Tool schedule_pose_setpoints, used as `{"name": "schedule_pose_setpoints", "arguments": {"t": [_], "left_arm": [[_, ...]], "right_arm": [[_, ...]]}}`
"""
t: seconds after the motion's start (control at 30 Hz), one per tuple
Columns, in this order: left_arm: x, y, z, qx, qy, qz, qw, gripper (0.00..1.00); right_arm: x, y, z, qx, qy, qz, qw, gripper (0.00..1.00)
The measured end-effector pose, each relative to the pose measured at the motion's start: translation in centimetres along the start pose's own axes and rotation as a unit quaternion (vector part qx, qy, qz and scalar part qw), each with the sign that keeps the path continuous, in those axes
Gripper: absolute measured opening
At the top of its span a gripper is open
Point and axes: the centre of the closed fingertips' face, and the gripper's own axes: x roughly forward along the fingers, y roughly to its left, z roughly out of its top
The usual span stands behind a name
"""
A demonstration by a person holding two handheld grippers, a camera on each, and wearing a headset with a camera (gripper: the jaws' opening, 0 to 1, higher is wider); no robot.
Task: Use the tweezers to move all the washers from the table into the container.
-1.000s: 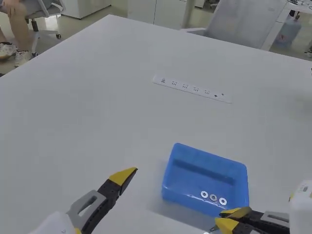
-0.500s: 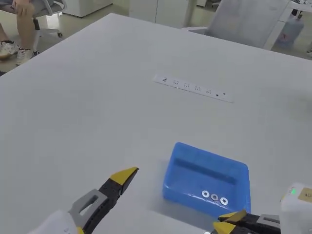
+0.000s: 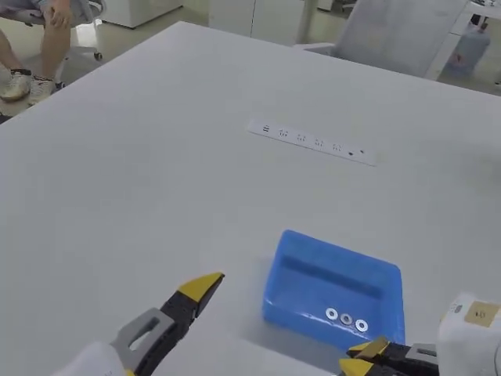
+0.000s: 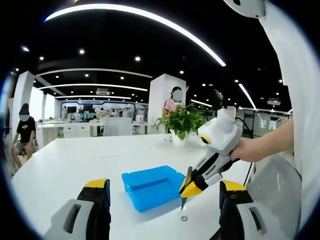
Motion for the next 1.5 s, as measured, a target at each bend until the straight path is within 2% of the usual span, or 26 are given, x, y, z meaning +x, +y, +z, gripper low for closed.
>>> {"name": "schedule_pose_setpoints", "arguments": {"t": [0.23,0.3,0.33,0.4,0.63,0.97,1.2,1.3,1.5], "left_arm": [[0.00,0.00,-0.06,0.000,0.001,-0.001,1.0000,0.92],[0.00,-0.05,-0.07,0.001,0.001,-0.002,1.0000,0.92],[-0.01,-0.05,-0.08,0.001,0.001,-0.002,1.0000,0.92],[-0.03,-0.04,-0.11,0.001,0.002,-0.001,1.0000,0.92],[-0.05,-0.01,-0.04,0.003,0.001,0.000,1.0000,0.91],[-0.09,-0.04,-0.09,0.002,0.003,0.001,1.0000,0.91],[-0.11,-0.06,-0.12,0.003,0.003,0.001,1.0000,0.90],[-0.14,-0.04,-0.20,0.002,0.005,0.001,1.0000,0.90],[-0.16,0.00,-0.26,0.001,0.005,0.001,1.0000,0.90]], "right_arm": [[0.06,0.09,-0.07,-0.014,0.000,-0.003,0.9999,0.04],[0.12,0.12,-0.40,-0.036,0.007,-0.005,0.9993,0.04],[0.14,0.34,-0.07,-0.049,-0.001,-0.004,0.9988,0.04],[0.05,0.62,-0.14,-0.079,0.001,0.004,0.9969,0.03],[0.13,0.60,0.05,-0.070,0.001,0.003,0.9975,0.03],[0.01,0.40,0.06,-0.036,-0.017,0.016,0.9991,0.03],[0.18,0.51,0.25,-0.034,-0.026,0.016,0.9990,0.03],[0.16,0.35,0.21,-0.013,-0.031,0.025,0.9991,0.04],[0.19,0.43,0.19,-0.020,-0.030,0.024,0.9990,0.03]]}}
